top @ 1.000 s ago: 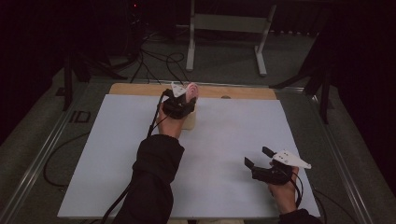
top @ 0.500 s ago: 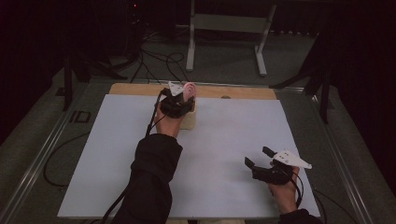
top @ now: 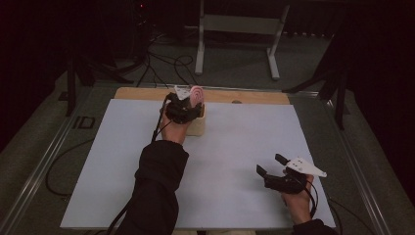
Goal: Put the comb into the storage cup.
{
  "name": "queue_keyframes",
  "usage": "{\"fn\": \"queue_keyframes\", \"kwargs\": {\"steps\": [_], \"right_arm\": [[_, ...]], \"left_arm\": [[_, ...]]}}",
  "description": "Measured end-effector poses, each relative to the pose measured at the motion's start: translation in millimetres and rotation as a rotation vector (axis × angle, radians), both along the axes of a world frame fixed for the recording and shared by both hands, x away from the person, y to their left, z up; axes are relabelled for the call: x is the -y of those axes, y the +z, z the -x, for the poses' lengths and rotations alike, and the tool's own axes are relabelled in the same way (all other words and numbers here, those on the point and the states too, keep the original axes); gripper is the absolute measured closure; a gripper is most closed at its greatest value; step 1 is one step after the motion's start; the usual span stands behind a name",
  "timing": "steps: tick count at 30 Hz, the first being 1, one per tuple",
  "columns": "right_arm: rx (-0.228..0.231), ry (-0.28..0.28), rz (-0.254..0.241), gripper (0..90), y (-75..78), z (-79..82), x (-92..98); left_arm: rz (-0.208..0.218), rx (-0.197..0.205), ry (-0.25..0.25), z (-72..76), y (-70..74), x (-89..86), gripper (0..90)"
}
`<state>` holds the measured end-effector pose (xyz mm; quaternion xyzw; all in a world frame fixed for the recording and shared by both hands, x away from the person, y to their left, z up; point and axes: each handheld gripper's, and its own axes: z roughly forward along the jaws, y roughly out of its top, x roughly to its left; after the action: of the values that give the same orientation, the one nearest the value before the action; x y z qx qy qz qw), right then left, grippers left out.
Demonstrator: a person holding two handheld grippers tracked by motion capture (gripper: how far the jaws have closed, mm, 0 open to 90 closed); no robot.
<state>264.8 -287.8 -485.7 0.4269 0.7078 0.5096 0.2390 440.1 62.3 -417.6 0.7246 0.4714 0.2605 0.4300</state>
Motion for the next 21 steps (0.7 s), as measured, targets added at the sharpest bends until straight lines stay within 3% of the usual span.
{"fn": "queue_keyframes", "kwargs": {"steps": [21], "right_arm": [[-0.002,-0.005,0.002,11.7,-0.4,-0.1,0.8]], "left_arm": [[-0.002,-0.011,0.070,-1.2,-3.2,-12.8,31.5]]}}
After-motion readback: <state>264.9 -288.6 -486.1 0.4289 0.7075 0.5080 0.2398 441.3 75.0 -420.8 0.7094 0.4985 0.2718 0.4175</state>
